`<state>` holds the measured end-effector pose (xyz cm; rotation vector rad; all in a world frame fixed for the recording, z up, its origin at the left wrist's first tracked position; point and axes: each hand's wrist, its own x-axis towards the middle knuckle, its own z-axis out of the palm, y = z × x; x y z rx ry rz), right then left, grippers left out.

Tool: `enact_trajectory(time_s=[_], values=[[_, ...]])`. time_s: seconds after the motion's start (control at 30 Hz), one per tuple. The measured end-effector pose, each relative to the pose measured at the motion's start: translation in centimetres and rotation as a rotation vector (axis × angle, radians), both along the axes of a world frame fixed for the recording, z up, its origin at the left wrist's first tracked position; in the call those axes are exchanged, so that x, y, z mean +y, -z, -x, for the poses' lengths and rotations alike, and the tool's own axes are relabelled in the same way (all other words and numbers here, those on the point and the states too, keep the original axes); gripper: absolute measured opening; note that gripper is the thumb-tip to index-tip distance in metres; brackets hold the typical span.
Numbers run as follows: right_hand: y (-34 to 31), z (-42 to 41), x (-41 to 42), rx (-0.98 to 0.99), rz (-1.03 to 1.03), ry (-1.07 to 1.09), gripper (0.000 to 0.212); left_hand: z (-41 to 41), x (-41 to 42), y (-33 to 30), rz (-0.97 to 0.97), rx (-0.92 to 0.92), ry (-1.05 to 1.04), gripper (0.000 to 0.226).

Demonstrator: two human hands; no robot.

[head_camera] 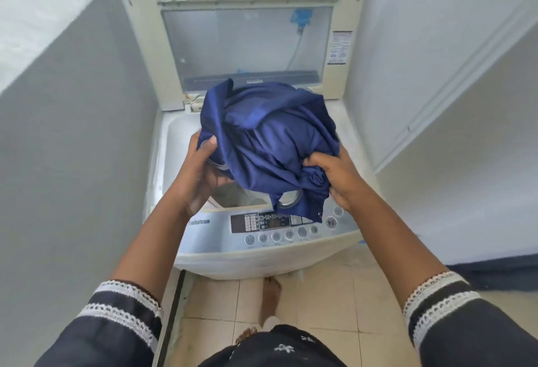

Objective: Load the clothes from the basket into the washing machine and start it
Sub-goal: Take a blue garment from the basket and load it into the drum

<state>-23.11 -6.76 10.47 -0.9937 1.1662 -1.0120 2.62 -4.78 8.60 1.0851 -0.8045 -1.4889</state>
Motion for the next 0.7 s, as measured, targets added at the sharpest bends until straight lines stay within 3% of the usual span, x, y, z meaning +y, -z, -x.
enact_trajectory(time_s=[0.17, 0.33, 0.57, 0.7], values=[[4.0, -1.1, -5.8, 0.067, -0.055, -0.079, 0.055, 0.1, -3.2, 2.2, -0.16, -0.037, -0.093, 0.014], [9.4, -0.4, -10.4, 0.18, -0.239, -0.191, 0.066, 1.1, -6.3, 6.2, -0.445, -0.022, -0.153, 0.021], [15.0, -0.2, -13.0, 0.338, -0.474, -0.369, 0.078, 2.1, -7.9, 12.8, -0.831, -0.138, -0.132, 0.021], [17.3, -0.3, -13.7, 0.601, -0.499, -0.528, 0.08, 2.2, -7.6, 14.5, -0.95, -0.251, -0.043, 0.023]])
